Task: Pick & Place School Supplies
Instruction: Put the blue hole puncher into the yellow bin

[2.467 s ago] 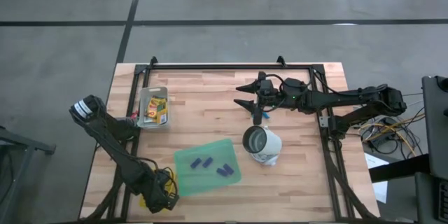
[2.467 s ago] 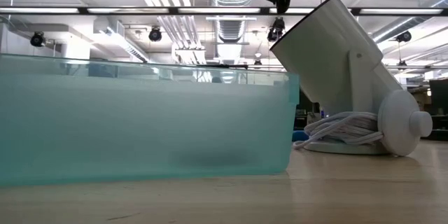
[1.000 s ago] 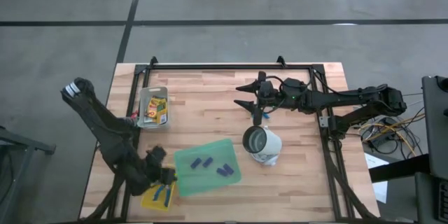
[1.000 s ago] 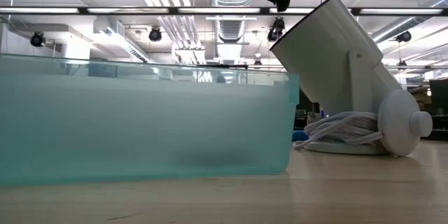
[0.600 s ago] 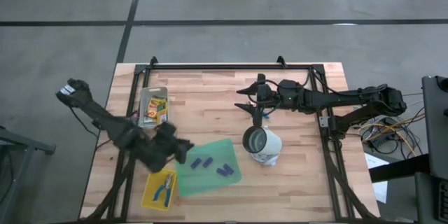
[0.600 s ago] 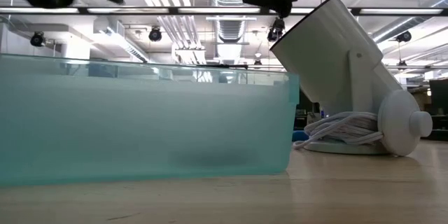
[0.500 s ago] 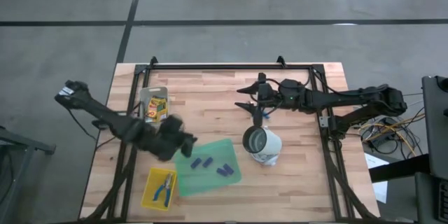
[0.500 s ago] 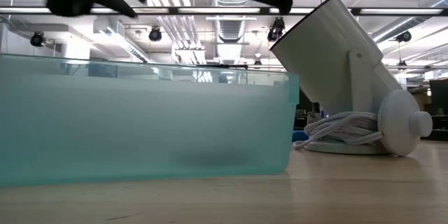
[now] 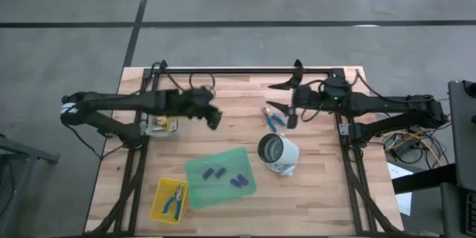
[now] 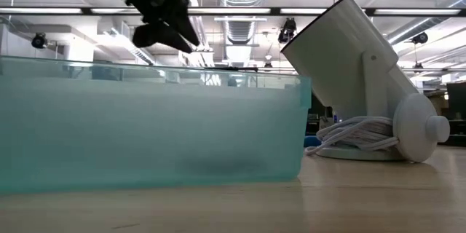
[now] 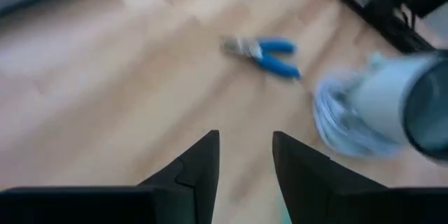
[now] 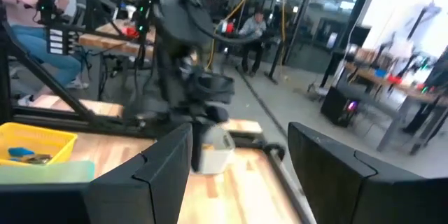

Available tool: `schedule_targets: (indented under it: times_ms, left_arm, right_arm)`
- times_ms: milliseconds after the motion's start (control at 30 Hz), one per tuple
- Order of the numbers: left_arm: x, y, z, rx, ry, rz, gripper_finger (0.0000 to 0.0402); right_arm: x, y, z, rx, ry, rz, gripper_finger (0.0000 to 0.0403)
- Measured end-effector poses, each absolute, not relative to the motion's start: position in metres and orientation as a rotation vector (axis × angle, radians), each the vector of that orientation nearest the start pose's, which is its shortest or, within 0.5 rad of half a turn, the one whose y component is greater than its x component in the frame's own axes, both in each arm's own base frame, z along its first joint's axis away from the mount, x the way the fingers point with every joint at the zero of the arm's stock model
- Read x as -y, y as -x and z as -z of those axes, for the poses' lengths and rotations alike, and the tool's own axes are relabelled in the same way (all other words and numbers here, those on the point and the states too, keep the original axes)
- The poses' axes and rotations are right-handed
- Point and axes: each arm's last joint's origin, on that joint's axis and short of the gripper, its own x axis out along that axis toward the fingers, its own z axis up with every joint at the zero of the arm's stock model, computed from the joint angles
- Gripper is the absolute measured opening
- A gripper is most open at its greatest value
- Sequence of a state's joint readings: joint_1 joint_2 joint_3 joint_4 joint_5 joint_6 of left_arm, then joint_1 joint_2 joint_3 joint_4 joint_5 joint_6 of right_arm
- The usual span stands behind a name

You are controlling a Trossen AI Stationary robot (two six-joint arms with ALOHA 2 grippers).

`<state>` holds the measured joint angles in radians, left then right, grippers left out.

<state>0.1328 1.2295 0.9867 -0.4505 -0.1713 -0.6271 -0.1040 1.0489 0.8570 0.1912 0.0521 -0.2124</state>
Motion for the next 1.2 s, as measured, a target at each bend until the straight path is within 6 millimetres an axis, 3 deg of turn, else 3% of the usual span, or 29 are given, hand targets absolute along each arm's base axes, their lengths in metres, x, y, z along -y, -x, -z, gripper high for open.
schedule_targets:
  times_ms: [267,500,600,833,1033,1200]
  left_arm:
    - [-0.088,-0.250,-0.296,-0.543,0.346,-0.458,0.0137]
    - [-0.109,-0.251,-0.285,-0.608,0.250,-0.428,0.0135]
    - [-0.113,-0.254,-0.280,-0.631,0.203,-0.433,0.0135]
    - [-0.120,-0.255,-0.274,-0.661,0.131,-0.438,0.0135]
    - [-0.120,-0.254,-0.273,-0.677,0.078,-0.415,0.0135]
    - [-0.121,-0.256,-0.275,-0.660,0.042,-0.407,0.0135]
  right_arm:
    - [0.023,-0.205,-0.360,0.009,0.262,0.162,0.0228]
    - [0.024,-0.200,-0.361,-0.006,0.220,0.207,0.0228]
    - [0.026,-0.201,-0.348,-0.132,0.147,0.277,0.0228]
    - [0.033,-0.182,-0.321,-0.447,-0.173,0.654,0.0228]
    - [0.033,-0.180,-0.311,-0.546,-0.226,0.664,0.0228]
    - [0.035,-0.194,-0.284,-0.690,-0.181,0.644,0.0228]
